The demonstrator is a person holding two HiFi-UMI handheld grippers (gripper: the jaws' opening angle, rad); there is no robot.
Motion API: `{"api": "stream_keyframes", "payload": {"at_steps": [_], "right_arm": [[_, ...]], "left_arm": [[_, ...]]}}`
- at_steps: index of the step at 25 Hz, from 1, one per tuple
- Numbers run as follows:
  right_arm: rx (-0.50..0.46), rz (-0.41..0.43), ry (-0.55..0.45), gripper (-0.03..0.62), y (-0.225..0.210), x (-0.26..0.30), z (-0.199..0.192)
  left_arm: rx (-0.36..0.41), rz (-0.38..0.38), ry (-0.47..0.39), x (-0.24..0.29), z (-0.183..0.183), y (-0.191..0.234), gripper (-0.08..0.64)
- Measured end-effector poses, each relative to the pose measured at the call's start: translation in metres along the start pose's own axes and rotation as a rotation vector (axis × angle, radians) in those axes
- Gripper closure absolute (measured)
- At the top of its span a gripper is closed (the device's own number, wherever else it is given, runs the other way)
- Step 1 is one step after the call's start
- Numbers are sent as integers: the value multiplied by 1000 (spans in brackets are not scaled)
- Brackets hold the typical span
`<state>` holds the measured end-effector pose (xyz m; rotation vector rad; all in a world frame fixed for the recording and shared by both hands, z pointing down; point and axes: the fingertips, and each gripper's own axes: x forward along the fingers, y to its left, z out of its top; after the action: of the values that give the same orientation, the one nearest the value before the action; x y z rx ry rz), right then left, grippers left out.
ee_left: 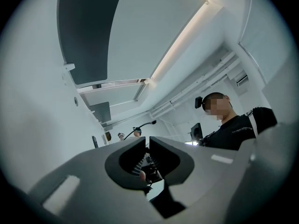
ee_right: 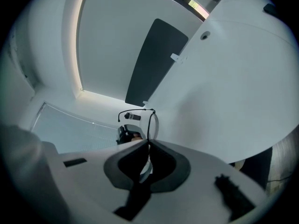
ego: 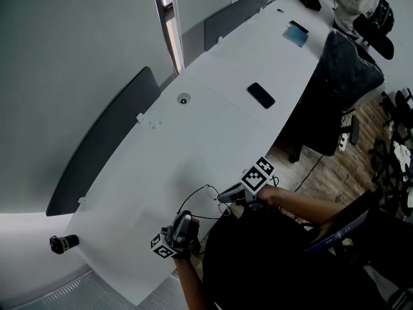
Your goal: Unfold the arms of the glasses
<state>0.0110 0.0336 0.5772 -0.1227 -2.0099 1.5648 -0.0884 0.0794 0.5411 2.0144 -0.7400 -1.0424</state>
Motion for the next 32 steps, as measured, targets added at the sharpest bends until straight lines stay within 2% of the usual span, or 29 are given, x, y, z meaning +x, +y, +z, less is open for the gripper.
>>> {"api": "stream_keyframes", "payload": {"at_steps": [5,9,14,21,25,27,32], "right_arm": [[31,13,-42,574,-1,-5,8],[44,13,-68,574,-4,-7,14],[65,8,-116,574,-8,-13,21],[69,12,-137,574,-9,-14,25],[74,17,-121,575,-10,-12,19],[84,23,-119,574,-11,-12,17],[97,32,-132,574,-13,-16,14]], "left_arm": [[98,-13,-20,1,3,-25,531],[144,-27,-10,1,0,-43,535],[175,-21,1,-3,-8,-56,538],[167,-44,12,-10,-23,-64,538],[202,-33,-36,-13,-17,-67,538],[225,-22,-67,-19,-10,-68,491],[256,85,-160,-46,4,-57,479]]}}
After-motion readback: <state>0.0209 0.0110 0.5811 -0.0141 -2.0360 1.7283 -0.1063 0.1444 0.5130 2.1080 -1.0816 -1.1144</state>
